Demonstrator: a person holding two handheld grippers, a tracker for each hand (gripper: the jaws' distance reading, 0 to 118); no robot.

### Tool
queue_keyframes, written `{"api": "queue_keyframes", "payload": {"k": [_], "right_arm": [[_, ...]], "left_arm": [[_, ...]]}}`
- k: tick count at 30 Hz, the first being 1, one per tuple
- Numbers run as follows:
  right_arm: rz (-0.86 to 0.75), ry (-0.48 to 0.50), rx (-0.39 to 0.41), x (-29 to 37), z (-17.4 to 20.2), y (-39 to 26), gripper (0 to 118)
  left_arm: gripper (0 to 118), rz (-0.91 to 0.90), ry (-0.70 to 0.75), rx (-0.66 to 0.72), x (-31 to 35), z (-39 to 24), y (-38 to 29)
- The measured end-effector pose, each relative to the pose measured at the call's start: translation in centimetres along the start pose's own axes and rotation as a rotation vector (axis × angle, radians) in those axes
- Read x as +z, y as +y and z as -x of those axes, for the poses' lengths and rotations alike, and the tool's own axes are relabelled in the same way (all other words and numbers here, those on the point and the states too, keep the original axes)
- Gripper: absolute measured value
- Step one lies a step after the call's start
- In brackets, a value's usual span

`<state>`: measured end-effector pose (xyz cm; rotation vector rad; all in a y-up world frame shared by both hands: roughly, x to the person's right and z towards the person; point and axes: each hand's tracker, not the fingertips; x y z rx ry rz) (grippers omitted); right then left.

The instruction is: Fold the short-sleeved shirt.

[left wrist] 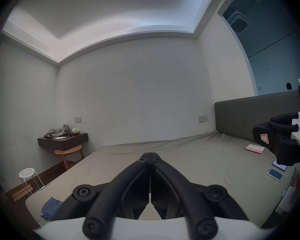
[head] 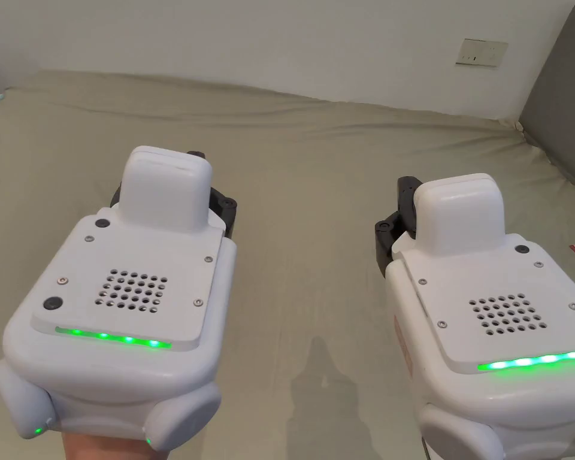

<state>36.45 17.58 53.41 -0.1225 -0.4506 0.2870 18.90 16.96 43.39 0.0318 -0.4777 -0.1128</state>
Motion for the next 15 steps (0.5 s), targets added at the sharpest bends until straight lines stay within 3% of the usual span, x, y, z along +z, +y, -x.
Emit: {"api": "queue_keyframes", "payload": {"k": [15], "right_arm": [[-0.007, -0.011, -0.028, 0.08, 0.15, -0.41, 2]], "left_arm": [[0, -0.007, 0.006, -0.011, 0.01, -0.17, -0.01]]}}
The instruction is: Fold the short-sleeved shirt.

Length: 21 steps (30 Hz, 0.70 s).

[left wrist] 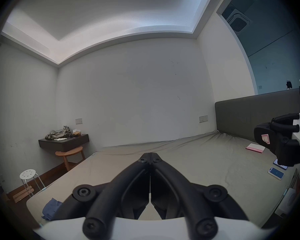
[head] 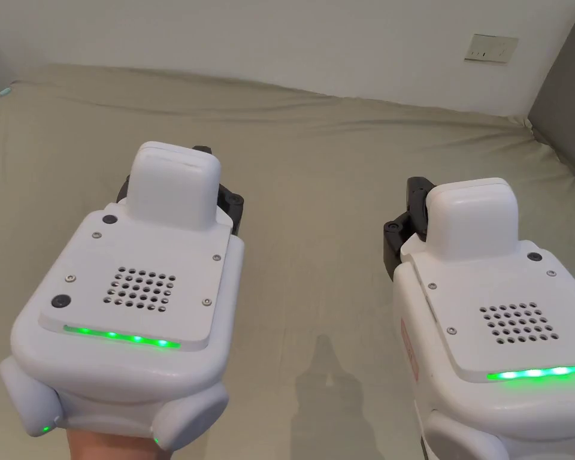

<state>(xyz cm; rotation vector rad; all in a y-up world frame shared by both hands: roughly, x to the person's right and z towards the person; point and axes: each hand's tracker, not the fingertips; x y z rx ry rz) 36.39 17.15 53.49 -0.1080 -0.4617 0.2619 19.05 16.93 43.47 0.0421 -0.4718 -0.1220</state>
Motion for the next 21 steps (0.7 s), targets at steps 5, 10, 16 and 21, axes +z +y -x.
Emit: {"api": "queue_keyframes", "payload": {"k": [5, 10, 16, 21], "right_arm": [[-0.010, -0.008, -0.015, 0.15, -0.11, -0.15, 2], [-0.007, -0.009, -0.015, 0.06, -0.19, -0.17, 2], [-0.008, -0.018, -0.024, -0.07, -0.56, -0.46, 9], [0.005, 0.022, -0.014, -0.29, -0.77, -0.91, 117]], "left_arm": [[0, -0.001, -0.002, -0.005, 0.09, -0.22, 0.00], [0, 0.003, -0.009, 0.005, 0.00, -0.27, 0.10], [0, 0.008, -0.015, -0.007, 0.06, -0.53, -0.14], [50, 0.015, -0.010, -0.018, -0.30, -0.55, -0.42]]}}
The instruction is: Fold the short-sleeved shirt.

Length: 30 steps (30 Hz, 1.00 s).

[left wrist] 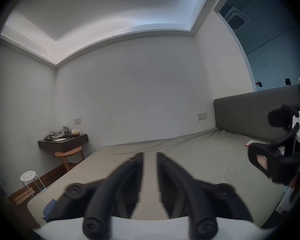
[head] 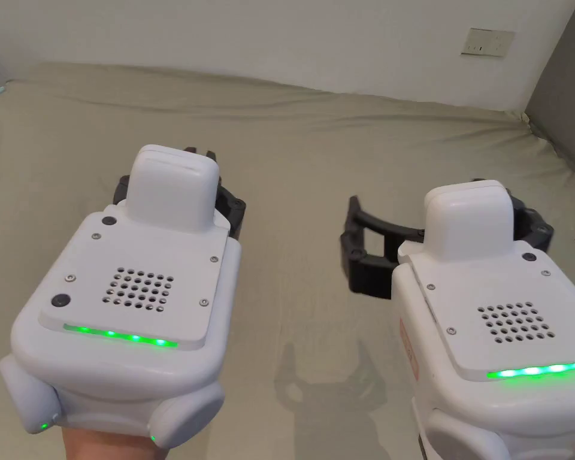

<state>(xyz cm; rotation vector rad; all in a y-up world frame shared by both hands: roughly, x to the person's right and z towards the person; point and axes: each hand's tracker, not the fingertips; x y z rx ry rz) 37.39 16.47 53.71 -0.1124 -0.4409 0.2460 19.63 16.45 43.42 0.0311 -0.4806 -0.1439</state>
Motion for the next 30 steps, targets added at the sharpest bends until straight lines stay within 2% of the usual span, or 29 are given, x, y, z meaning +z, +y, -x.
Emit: {"api": "queue_keyframes", "payload": {"k": [1, 2, 5, 7, 10, 12, 14, 17, 20, 26, 30], "right_arm": [[-0.015, 0.002, 0.002, 0.1, 0.1, -0.1, 117], [-0.048, -0.014, 0.013, 0.4, 0.1, -0.2, 117], [-0.028, -0.027, 0.037, 0.2, 0.3, 0.1, 117], [0.006, -0.024, 0.014, -0.1, 0.1, 0.3, 117], [0.085, 0.036, -0.133, -0.5, -0.8, 0.8, 117], [0.151, -0.027, -0.238, -0.7, -1.0, 1.6, 117], [0.243, -0.062, -0.271, -1.0, -1.4, 2.5, 117], [0.332, -0.025, -0.257, -1.4, -2.1, 3.3, 117], [0.260, -0.002, -0.272, -0.8, -2.4, 3.1, 117], [0.214, -0.050, -0.187, 0.0, -1.2, 3.4, 117], [0.238, -0.042, -0.171, -0.1, -0.9, 3.4, 117]], "left_arm": [[78, 0.003, -0.001, -0.002, -0.1, 0.0, 0.0], [91, 0.008, -0.003, -0.004, -0.2, 0.1, 0.0], [118, 0.011, -0.012, 0.002, -0.2, 0.1, -0.3], [118, 0.010, -0.005, -0.002, -0.2, -0.2, -0.2], [118, 0.014, -0.018, 0.001, -0.2, -0.2, -0.2], [118, 0.017, -0.015, 0.004, -0.2, -0.4, -0.1], [118, 0.016, -0.011, 0.010, -0.2, -0.1, 0.0], [118, 0.009, -0.014, 0.021, -0.1, 0.1, 0.4], [118, -0.002, -0.015, 0.019, 0.0, 0.0, 0.7], [118, -0.002, -0.020, 0.015, 0.0, -0.1, 0.7], [118, 0.004, -0.023, 0.013, 0.0, -0.2, 0.6]]}}
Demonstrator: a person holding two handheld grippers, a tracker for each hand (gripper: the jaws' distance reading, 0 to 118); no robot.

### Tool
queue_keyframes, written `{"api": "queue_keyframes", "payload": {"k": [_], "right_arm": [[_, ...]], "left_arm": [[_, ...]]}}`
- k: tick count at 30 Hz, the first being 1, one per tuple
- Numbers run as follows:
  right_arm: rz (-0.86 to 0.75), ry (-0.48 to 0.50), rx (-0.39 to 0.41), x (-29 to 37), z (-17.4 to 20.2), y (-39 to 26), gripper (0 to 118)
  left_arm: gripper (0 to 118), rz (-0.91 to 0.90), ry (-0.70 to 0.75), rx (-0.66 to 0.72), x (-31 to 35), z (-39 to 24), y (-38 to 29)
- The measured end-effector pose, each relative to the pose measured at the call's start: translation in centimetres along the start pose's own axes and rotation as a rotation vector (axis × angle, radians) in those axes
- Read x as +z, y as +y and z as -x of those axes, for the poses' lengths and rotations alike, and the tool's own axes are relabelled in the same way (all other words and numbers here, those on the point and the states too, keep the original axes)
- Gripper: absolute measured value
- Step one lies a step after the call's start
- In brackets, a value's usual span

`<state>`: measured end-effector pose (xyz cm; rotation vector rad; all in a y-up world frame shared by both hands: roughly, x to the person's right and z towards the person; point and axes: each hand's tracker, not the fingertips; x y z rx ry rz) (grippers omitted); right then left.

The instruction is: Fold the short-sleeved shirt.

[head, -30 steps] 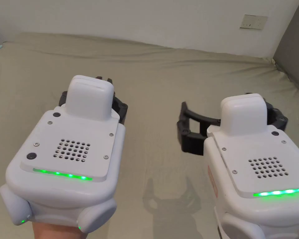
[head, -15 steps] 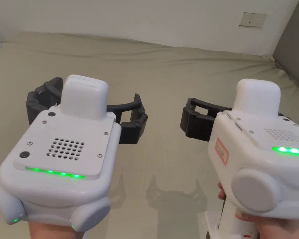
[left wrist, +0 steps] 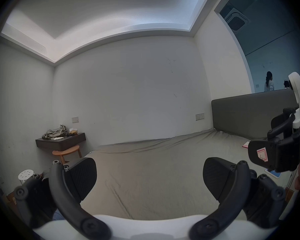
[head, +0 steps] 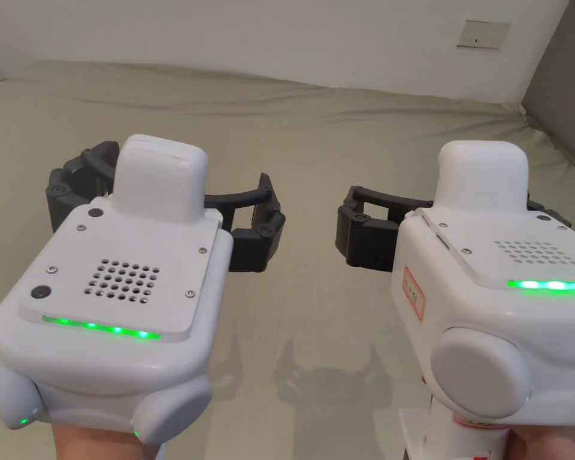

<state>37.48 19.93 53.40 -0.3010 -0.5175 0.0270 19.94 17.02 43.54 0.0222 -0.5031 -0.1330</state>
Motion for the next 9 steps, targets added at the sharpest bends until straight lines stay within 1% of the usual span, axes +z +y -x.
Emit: {"api": "queue_keyframes", "payload": {"k": [3, 5, 7, 9], "right_arm": [[0.002, 0.024, -0.014, -0.22, -0.08, -0.27, 117], [0.018, 0.013, -0.010, -0.52, 0.11, -0.42, 117], [0.018, 0.010, -0.029, -0.50, -0.04, -0.54, 117], [0.020, 0.053, -0.052, -0.59, -0.51, -0.58, 117]], "left_arm": [[118, 0.001, -0.002, -0.003, 0.02, 0.00, -0.03], [118, 0.001, -0.001, -0.007, -0.03, -0.02, 0.02], [118, 0.000, 0.001, -0.006, -0.02, 0.07, 0.04], [118, -0.001, 0.003, -0.004, -0.11, 0.12, 0.08]]}}
